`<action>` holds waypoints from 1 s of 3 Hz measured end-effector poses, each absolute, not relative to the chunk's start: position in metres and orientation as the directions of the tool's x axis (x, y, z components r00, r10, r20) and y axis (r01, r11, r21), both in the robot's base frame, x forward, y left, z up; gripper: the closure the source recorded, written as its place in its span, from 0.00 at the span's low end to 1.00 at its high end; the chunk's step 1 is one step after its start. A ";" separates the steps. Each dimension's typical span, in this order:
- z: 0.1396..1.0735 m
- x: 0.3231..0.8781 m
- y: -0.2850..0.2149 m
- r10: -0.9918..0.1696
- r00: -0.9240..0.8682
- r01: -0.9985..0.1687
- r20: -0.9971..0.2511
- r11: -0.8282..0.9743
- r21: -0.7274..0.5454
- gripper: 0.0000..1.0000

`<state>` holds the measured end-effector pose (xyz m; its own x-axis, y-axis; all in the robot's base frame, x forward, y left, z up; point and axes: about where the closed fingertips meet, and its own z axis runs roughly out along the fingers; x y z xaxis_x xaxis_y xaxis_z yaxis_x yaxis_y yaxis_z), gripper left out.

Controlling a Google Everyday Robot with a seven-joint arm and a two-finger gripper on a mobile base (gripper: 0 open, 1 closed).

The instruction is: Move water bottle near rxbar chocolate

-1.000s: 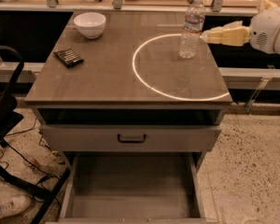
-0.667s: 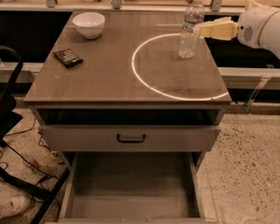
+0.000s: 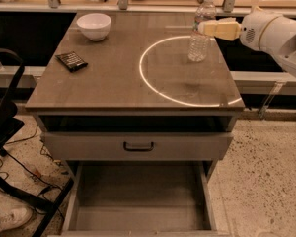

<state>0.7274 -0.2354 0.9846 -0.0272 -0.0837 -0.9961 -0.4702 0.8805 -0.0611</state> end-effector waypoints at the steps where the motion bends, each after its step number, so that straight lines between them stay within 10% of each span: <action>1: 0.977 0.743 -0.233 -0.051 0.011 -0.461 -0.999 0.886 -0.050 0.00; 3: 0.964 0.767 -0.232 -0.025 0.056 -0.423 -0.998 0.905 -0.047 0.00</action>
Offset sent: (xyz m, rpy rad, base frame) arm 0.0462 -0.0084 -0.0285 0.0951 -0.1224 -0.0734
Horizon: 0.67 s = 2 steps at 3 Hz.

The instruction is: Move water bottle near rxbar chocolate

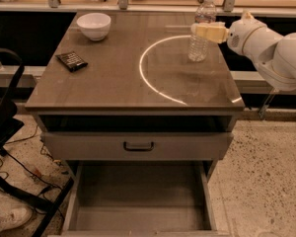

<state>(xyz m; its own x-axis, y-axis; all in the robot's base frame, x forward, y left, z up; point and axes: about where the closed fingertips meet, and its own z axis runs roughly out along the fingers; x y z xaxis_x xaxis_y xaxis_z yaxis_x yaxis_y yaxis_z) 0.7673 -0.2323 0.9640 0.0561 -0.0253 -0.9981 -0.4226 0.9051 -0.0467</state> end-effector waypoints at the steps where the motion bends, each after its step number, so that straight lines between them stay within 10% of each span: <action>1: 0.964 0.774 -0.222 -0.041 0.041 -0.425 -0.998 0.904 -0.054 0.00; 2: 0.958 0.781 -0.208 -0.073 -0.016 -0.458 -0.997 0.887 -0.058 0.02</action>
Offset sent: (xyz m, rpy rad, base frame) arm 0.0149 0.0264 -0.0086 -0.0962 0.1178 0.0540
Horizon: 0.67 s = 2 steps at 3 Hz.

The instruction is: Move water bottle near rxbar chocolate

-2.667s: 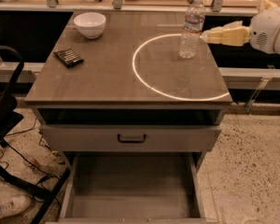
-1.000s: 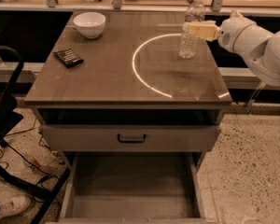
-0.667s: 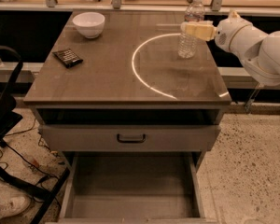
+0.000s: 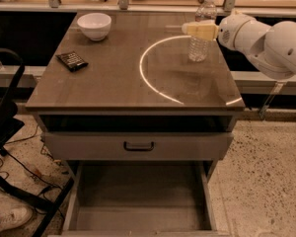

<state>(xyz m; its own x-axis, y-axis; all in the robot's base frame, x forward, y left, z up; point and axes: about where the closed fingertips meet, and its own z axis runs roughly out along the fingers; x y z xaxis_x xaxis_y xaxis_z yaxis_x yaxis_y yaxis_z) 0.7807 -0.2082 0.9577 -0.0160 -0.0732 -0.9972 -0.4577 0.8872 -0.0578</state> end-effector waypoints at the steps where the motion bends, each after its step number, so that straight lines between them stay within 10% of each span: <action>1: 0.946 0.786 -0.200 -0.063 -0.058 -0.476 -0.996 0.879 -0.028 0.24; 2: 0.946 0.787 -0.197 -0.063 -0.058 -0.479 -0.996 0.877 -0.027 0.47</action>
Offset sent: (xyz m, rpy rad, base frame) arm 0.0050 0.0077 -0.0105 0.0101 0.0396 0.0175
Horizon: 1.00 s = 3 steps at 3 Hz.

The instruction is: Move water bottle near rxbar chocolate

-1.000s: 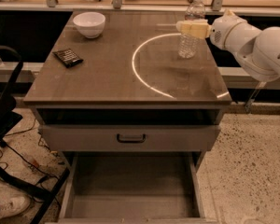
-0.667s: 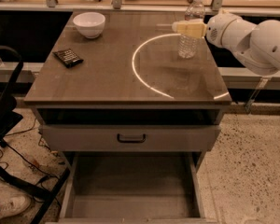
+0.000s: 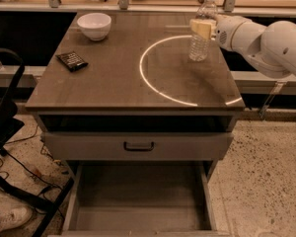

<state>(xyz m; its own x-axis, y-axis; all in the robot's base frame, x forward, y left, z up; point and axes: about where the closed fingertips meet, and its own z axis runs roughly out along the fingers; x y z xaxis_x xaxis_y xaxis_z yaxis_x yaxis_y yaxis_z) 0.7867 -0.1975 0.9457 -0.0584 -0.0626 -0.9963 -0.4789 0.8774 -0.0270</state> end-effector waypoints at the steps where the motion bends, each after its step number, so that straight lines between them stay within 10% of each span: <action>1: 0.945 0.787 -0.195 -0.062 -0.059 -0.482 -0.996 0.876 -0.026 0.70; 3: 0.959 0.784 -0.185 -0.078 -0.035 -0.504 -0.996 0.862 -0.050 1.00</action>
Offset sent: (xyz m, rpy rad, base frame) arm 0.0005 0.0024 -0.0004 0.0006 0.0006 0.0033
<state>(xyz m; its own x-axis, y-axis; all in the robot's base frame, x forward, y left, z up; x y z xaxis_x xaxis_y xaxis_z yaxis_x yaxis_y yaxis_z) 0.7841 -0.1852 0.9588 -0.0350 -0.0784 -0.9963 -0.5041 0.8622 -0.0501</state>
